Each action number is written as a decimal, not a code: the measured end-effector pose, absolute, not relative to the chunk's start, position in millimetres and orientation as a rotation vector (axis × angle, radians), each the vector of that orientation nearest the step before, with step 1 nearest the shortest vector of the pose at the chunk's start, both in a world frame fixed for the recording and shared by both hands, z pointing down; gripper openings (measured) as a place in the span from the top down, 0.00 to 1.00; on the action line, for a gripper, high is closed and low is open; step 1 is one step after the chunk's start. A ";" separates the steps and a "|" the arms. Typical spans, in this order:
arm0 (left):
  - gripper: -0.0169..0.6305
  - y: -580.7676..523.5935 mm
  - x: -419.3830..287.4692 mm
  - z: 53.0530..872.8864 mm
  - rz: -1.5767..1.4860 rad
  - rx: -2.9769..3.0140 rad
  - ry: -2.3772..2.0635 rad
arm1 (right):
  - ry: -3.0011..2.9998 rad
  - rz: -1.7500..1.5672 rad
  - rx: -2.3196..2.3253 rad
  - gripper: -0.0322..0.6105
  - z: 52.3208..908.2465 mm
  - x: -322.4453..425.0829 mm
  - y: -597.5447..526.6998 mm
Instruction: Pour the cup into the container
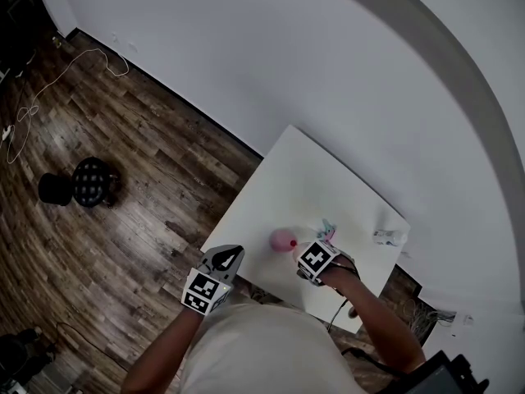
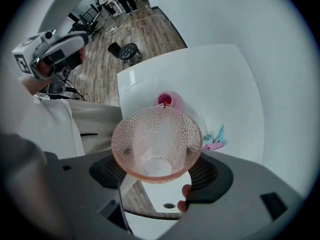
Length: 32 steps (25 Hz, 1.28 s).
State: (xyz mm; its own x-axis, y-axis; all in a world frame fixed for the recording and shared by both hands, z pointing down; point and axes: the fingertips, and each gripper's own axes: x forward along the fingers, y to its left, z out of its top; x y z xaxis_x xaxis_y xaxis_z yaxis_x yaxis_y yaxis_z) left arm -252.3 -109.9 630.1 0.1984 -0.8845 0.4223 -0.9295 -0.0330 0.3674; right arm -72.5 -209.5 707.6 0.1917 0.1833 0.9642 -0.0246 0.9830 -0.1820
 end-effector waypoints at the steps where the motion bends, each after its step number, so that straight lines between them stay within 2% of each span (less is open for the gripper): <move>1: 0.95 -110.2 -251.9 630.5 0.103 1.915 -1.686 | -1.371 0.146 -0.137 0.39 707.6 -72.5 -209.6; 32: 0.95 -104.9 -251.8 639.4 0.107 1.912 -1.676 | -1.325 0.156 -0.144 0.39 708.4 -70.7 -209.6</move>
State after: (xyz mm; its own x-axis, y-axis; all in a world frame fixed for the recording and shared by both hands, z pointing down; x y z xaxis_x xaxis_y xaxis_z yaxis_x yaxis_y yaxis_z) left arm -251.8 -104.9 639.4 0.2046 -0.8803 0.4280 -0.9277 -0.0349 0.3718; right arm -70.7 -209.6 708.4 0.2363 0.1949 0.9520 -0.0314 0.9807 -0.1930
